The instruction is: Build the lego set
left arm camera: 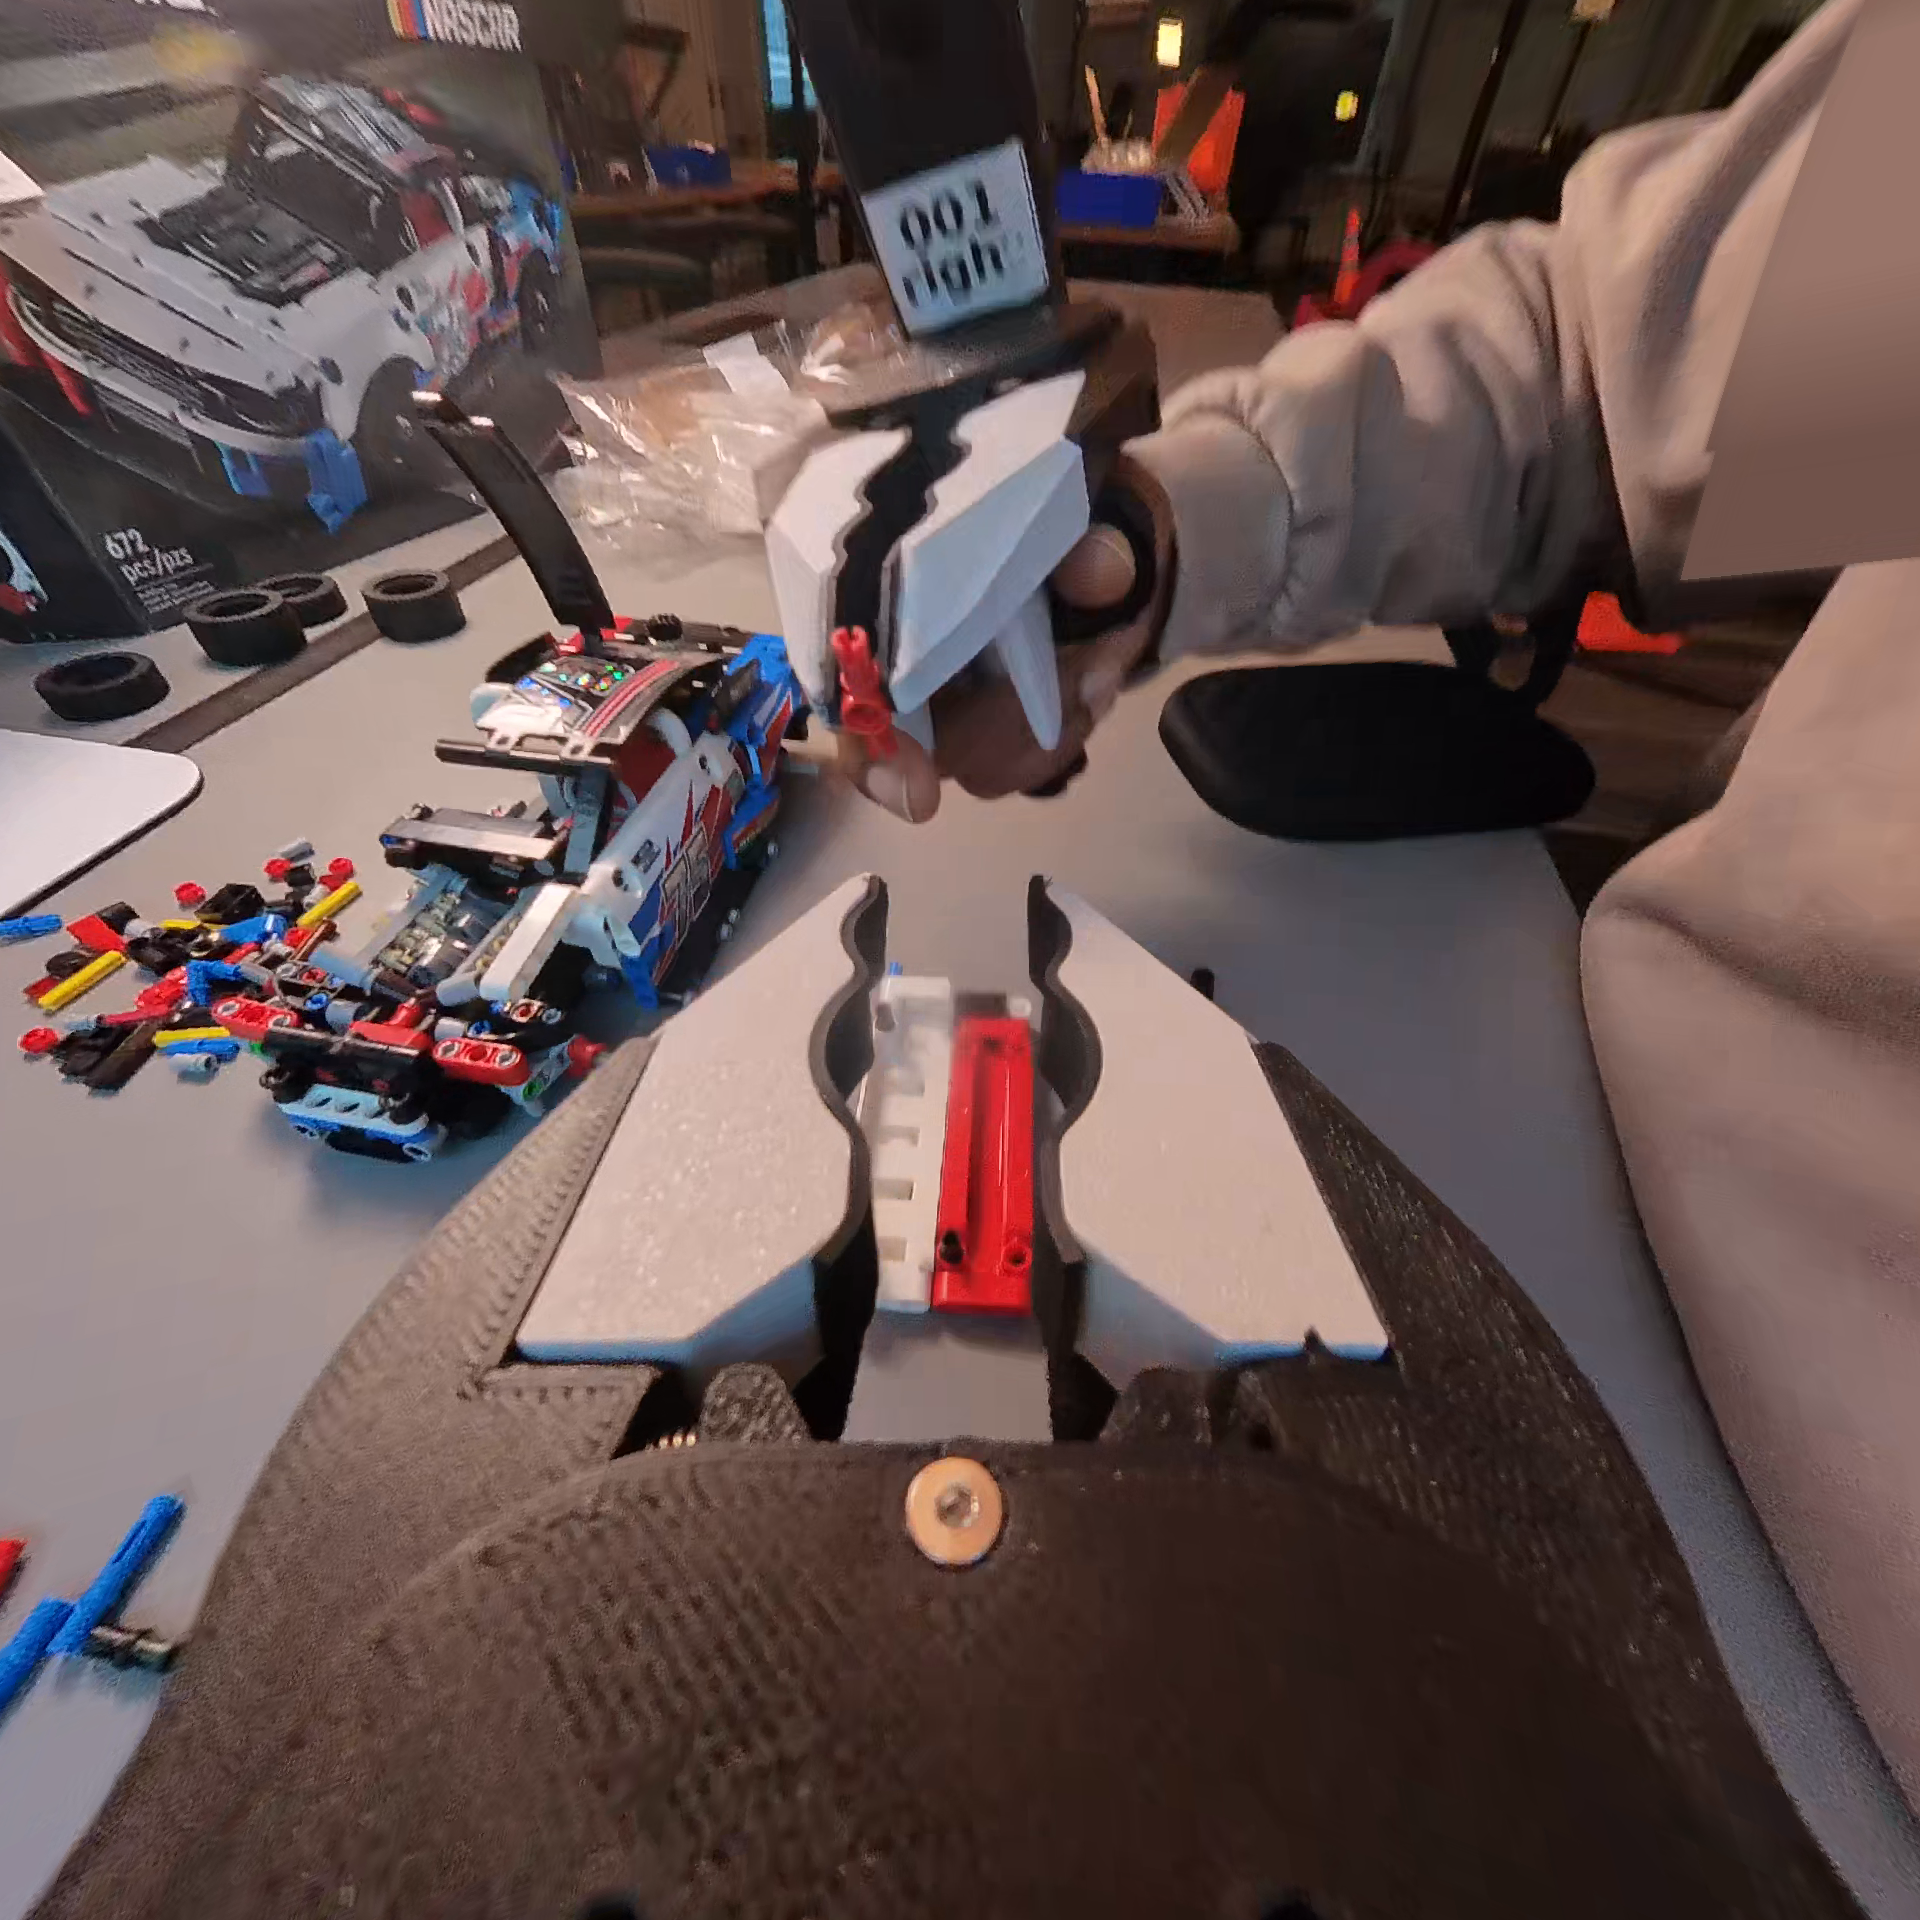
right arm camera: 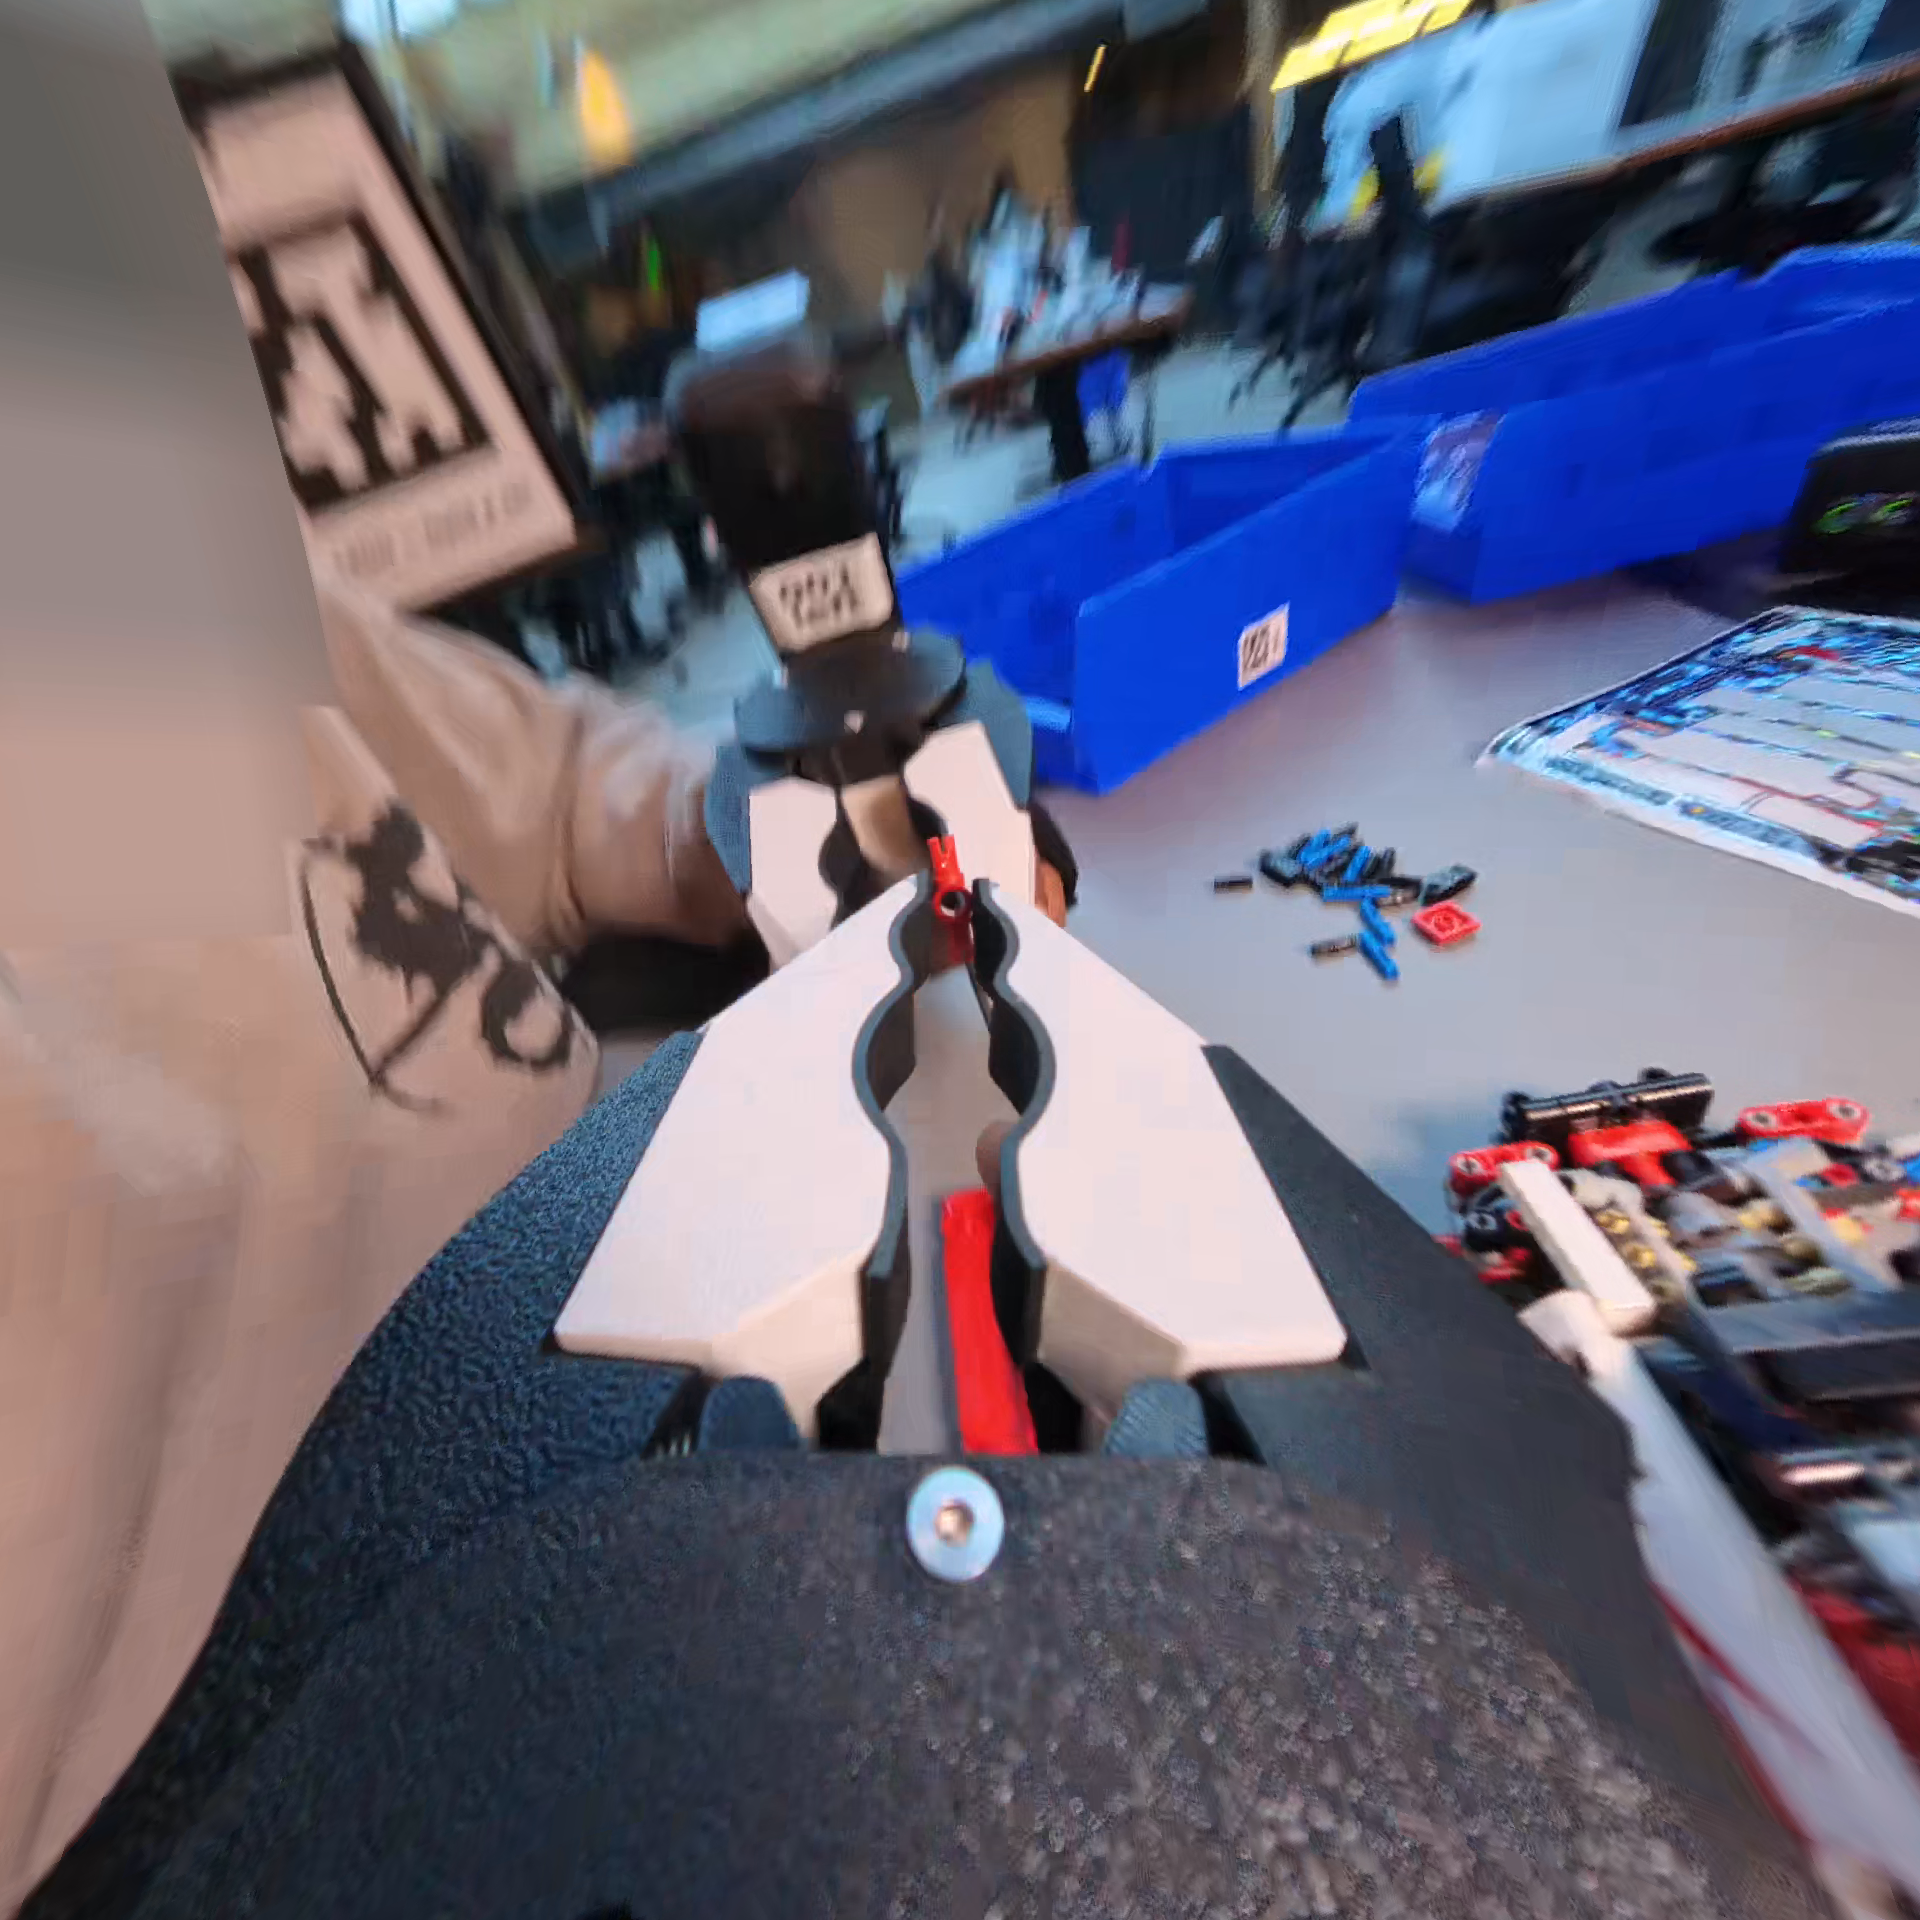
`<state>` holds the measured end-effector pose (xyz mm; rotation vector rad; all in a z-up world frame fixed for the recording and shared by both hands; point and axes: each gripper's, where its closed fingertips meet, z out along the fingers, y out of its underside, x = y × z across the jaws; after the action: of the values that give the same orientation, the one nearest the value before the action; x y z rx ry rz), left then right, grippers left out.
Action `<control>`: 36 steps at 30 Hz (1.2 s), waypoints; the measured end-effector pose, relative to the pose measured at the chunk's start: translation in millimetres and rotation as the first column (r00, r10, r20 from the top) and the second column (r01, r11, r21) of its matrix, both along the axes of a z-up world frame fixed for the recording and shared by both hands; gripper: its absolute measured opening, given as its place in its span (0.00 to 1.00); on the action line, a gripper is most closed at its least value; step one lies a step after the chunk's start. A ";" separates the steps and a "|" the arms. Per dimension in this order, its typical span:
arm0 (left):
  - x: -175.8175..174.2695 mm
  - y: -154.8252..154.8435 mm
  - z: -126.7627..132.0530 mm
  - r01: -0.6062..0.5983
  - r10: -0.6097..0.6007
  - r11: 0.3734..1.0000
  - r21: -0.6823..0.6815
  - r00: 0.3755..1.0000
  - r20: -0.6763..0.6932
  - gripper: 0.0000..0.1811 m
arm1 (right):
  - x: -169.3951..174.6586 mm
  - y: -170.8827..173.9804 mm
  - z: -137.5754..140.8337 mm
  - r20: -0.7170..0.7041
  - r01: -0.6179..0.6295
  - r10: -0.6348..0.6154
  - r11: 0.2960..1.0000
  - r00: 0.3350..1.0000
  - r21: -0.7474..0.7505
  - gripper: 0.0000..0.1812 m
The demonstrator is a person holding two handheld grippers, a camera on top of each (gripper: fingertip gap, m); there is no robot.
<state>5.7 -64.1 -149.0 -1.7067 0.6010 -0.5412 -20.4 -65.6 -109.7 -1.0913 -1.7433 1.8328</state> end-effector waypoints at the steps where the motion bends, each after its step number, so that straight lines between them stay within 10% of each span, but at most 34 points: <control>1: 1.6 2.3 6.9 -0.014 0.013 1.000 0.015 0.999 0.041 0.14 | 0.8 2.6 8.2 -0.028 0.051 -0.055 0.992 0.998 -0.114 0.02; 6: 7.5 10.1 35.2 -0.076 0.063 0.995 0.068 0.981 0.183 0.10 | 3.5 -2.5 26.1 -0.090 0.114 -0.162 0.913 0.983 -0.392 0.02; 13: -1.8 7.0 45.8 -0.132 0.114 0.986 0.105 0.980 0.161 0.01 | 5.4 -3.0 21.3 -0.107 0.089 -0.139 0.920 0.984 -0.381 0.01; 30: 10.4 1.4 23.3 -0.022 0.023 0.999 0.026 1.000 -0.018 0.01 | 20.4 -10.9 -0.9 -0.173 0.068 -0.047 0.991 0.984 0.116 0.02; 36: -12.0 7.3 -31.2 -0.073 0.045 0.976 -0.206 0.990 -0.135 0.34 | 35.9 36.5 1.2 -0.136 0.164 -0.147 0.978 0.980 0.126 0.02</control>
<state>-6.3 -56.8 -180.2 -1.9660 0.5998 -0.4669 15.5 -29.0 -108.5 -1.0053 -1.6358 1.6258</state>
